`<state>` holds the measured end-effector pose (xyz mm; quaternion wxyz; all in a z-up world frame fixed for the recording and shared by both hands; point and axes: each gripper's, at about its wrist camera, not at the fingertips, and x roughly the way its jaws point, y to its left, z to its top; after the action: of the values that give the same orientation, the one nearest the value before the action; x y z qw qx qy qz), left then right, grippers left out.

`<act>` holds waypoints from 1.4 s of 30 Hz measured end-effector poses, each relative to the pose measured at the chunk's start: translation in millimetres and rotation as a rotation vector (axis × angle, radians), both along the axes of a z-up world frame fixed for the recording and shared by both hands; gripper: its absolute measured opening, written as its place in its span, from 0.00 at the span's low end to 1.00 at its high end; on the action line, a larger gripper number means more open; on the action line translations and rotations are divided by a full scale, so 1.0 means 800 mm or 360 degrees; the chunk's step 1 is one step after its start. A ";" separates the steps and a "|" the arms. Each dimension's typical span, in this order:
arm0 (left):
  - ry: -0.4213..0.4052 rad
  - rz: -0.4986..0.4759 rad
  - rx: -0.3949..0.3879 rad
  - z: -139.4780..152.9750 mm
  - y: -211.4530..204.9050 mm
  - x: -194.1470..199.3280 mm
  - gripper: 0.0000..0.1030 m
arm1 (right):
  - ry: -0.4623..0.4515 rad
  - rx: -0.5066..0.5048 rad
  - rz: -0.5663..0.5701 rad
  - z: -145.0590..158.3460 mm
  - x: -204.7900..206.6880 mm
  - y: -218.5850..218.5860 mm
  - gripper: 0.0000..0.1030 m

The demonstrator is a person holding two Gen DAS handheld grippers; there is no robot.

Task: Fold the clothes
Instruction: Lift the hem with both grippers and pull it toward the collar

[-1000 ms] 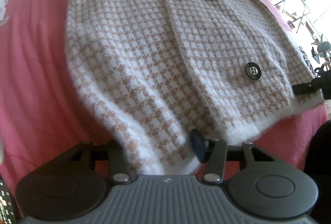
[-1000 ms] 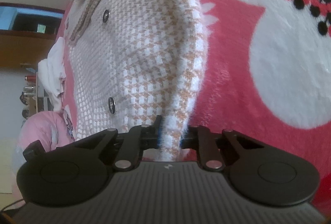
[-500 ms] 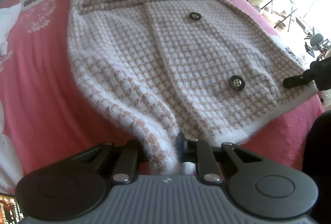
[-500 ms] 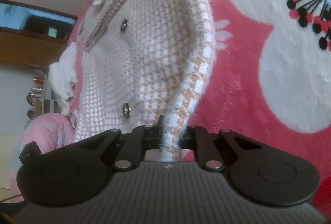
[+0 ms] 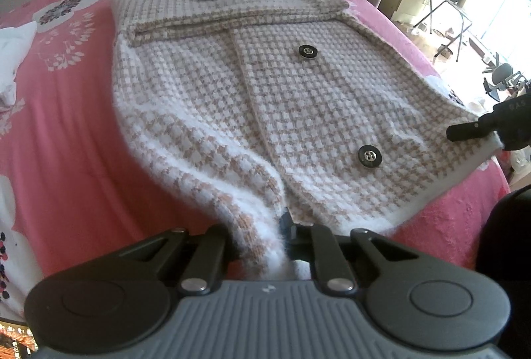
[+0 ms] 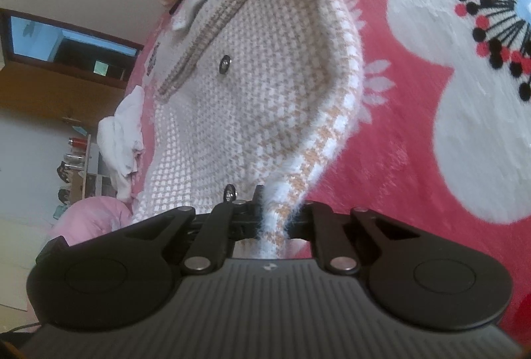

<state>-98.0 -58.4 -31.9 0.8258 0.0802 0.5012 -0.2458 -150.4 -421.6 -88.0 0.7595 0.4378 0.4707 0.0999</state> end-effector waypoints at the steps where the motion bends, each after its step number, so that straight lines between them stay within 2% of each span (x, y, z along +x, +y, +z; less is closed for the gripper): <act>1: 0.0000 0.0001 0.0000 0.000 0.000 0.000 0.12 | -0.0007 0.0002 0.0001 0.001 0.001 0.000 0.06; 33: -0.0004 0.0011 0.0058 -0.007 -0.005 -0.001 0.12 | 0.0002 0.0024 -0.0024 -0.007 -0.001 0.001 0.06; 39: 0.0016 0.0061 -0.0005 -0.008 0.004 0.003 0.12 | 0.0000 0.0030 -0.0035 -0.010 -0.002 0.001 0.06; 42: -0.0015 0.0081 -0.0034 -0.003 0.007 0.002 0.11 | -0.0016 0.0033 -0.0042 -0.008 -0.002 0.001 0.06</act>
<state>-96.7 -52.9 -34.3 0.8349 0.0599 0.4966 -0.2298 -152.1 -420.8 -94.7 0.7586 0.4513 0.4599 0.0970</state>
